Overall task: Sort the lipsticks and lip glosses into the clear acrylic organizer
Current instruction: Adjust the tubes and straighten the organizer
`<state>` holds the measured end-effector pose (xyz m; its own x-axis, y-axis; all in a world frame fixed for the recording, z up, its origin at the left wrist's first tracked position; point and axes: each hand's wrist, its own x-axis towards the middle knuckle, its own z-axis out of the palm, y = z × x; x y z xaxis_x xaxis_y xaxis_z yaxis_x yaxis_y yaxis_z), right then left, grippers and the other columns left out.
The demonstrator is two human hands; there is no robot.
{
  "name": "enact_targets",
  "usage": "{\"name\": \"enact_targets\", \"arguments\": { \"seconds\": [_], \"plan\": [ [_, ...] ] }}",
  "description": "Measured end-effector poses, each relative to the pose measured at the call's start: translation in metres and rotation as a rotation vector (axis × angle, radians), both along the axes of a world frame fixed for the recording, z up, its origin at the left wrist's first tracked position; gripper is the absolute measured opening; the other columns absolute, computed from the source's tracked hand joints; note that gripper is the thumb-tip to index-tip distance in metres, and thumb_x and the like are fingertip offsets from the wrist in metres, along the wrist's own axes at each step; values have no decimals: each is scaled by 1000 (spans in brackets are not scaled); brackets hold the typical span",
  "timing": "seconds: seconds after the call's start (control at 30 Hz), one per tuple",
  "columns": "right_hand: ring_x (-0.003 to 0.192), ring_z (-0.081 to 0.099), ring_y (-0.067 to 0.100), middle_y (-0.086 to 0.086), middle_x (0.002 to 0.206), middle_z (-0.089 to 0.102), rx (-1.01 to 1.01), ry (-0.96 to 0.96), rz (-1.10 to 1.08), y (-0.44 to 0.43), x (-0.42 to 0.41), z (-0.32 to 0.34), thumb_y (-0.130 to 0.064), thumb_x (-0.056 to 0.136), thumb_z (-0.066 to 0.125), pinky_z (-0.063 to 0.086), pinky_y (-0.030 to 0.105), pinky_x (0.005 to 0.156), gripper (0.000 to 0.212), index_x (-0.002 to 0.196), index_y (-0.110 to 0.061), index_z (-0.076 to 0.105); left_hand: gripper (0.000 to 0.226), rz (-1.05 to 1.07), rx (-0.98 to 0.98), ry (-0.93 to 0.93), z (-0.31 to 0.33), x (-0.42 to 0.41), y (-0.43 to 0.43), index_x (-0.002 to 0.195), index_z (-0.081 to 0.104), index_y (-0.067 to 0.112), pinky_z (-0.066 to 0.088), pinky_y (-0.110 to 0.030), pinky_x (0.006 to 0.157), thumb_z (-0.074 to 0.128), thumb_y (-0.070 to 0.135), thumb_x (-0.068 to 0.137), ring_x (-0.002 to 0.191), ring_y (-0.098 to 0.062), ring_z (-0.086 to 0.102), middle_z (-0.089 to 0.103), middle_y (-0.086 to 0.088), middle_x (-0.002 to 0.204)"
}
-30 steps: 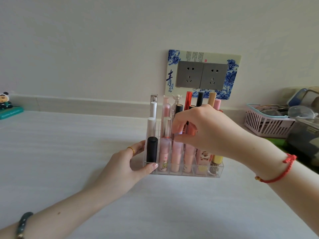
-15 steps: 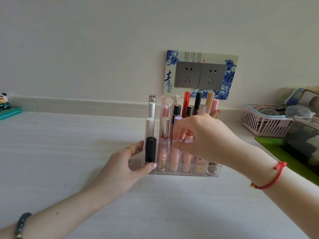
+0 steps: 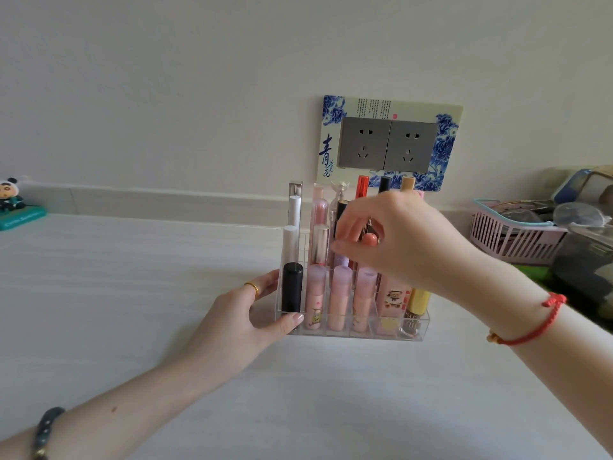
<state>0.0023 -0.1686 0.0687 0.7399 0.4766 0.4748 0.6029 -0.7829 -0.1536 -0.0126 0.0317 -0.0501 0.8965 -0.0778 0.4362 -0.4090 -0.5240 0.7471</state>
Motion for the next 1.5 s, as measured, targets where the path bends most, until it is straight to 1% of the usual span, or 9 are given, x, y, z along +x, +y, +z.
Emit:
{"name": "enact_targets", "arguments": {
  "seconds": [0.1, 0.3, 0.43, 0.67, 0.83, 0.93, 1.07, 1.23, 1.5],
  "plan": [
    [62, 49, 0, -14, 78, 65, 45, -72, 10, 6, 4, 12, -35, 80, 63, 52, 40, 72, 7, 83, -28, 65, 53, -1, 10, -6, 1, -1, 0, 113, 40, 49, 29, 7, 81, 71, 36, 73, 101, 34, 35, 46, 41, 108],
    [80, 60, 8, -16, 81, 64, -61, -78, 58, 20, 12, 24, -31, 80, 63, 53, 33, 69, 9, 88, -28, 66, 55, 1, 7, -6, -1, 1, 2, 120, 45, 43, 29, 7, 83, 72, 36, 73, 104, 33, 35, 46, 41, 109],
    [75, 60, 2, -17, 76, 65, -139, -21, 78, 22, 17, 23, -29, 80, 64, 54, 33, 71, 8, 87, -28, 68, 58, 0, 0, -4, -2, 2, 2, 125, 47, 36, 30, 6, 85, 72, 35, 72, 108, 29, 36, 47, 40, 111],
    [73, 60, 2, -14, 77, 67, -107, 17, 96, 23, 22, 23, -25, 79, 64, 54, 36, 74, 7, 82, -29, 68, 61, 2, -2, -6, -4, 3, 2, 127, 46, 35, 30, 6, 84, 72, 36, 72, 106, 31, 36, 48, 38, 111],
    [53, 50, -11, -13, 73, 67, -58, 32, 109, 21, 25, 23, -22, 76, 65, 48, 25, 61, 9, 77, -31, 67, 62, -2, 5, -5, -5, 3, 4, 128, 46, 34, 31, 4, 86, 72, 37, 72, 111, 27, 36, 47, 38, 113],
    [53, 48, -16, -12, 74, 67, -53, 39, 113, 21, 25, 22, -23, 76, 66, 44, 22, 57, 8, 76, -31, 67, 60, -2, 2, -7, -4, 4, 3, 125, 45, 39, 31, 4, 86, 72, 38, 72, 111, 27, 35, 45, 41, 111],
    [57, 52, -11, -12, 76, 68, -83, 44, 111, 21, 26, 22, -26, 76, 66, 48, 24, 62, 6, 80, -27, 69, 56, -2, 3, -9, -4, 3, 3, 117, 41, 47, 31, 5, 85, 72, 38, 72, 108, 30, 36, 45, 41, 110],
    [55, 49, -16, -14, 74, 67, -67, 49, 118, 22, 27, 20, -24, 76, 66, 41, 20, 57, 6, 80, -26, 69, 61, -4, 9, -10, -5, 5, 3, 127, 47, 36, 32, 1, 87, 71, 40, 71, 114, 22, 40, 51, 33, 117],
    [65, 56, -5, -10, 78, 68, -56, 45, 119, 22, 27, 19, -22, 77, 65, 49, 21, 63, 7, 82, -22, 70, 56, 1, 10, -7, -3, 2, 3, 115, 40, 49, 31, 5, 84, 72, 39, 71, 107, 29, 37, 46, 41, 109]
  ]
}}
